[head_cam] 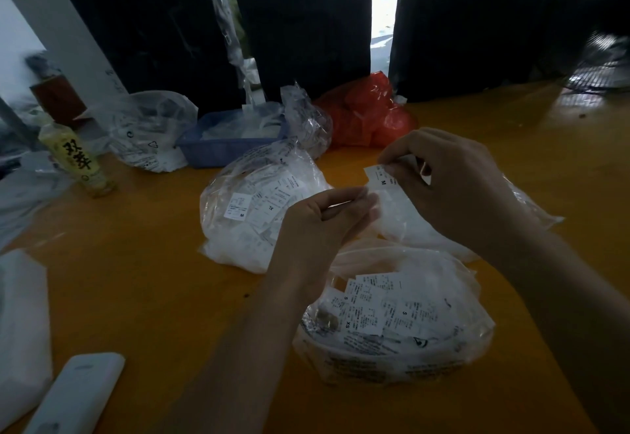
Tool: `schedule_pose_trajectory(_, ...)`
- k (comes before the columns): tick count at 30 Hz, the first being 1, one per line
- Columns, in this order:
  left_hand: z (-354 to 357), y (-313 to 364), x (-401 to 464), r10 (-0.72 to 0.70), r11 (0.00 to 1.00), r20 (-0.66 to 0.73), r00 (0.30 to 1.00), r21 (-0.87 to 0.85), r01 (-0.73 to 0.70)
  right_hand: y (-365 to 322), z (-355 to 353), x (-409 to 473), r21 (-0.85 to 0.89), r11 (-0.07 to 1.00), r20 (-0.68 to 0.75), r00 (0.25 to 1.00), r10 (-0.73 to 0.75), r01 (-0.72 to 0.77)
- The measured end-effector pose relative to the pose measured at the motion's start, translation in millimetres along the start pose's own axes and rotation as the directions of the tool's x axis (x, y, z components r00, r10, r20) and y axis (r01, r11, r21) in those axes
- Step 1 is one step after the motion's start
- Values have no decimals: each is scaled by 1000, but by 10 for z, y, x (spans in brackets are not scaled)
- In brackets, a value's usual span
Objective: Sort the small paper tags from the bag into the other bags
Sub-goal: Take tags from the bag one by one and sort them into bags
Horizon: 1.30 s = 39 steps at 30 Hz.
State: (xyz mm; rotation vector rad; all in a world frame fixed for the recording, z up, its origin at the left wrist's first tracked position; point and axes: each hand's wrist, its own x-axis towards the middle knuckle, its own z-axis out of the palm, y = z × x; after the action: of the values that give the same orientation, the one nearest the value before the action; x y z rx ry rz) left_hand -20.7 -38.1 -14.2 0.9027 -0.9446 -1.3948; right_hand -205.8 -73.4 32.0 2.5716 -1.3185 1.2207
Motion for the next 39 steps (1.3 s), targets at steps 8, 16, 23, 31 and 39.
schedule_pose_trajectory(8,-44,-5,40,-20,997,-33,999,-80,17,29,-3,2,-3,1000,85,996,-23,23)
schedule_pose_trajectory(16,-52,10,24,-21,997,24,999,-68,23,34,-16,-2,94,994,14,998,62,-63)
schedule_pose_trajectory(23,-57,-7,16,-15,999,39,999,-44,16,1,-47,5,122,991,23,998,58,-61)
schedule_pose_trajectory(31,-36,9,10,-9,1000,1,1000,-13,9,33,-14,6,65,996,105,993,61,-68)
schedule_pose_trajectory(39,-36,24,2,-10,994,-52,999,104,15,34,-33,-1,92,990,232,969,83,-106)
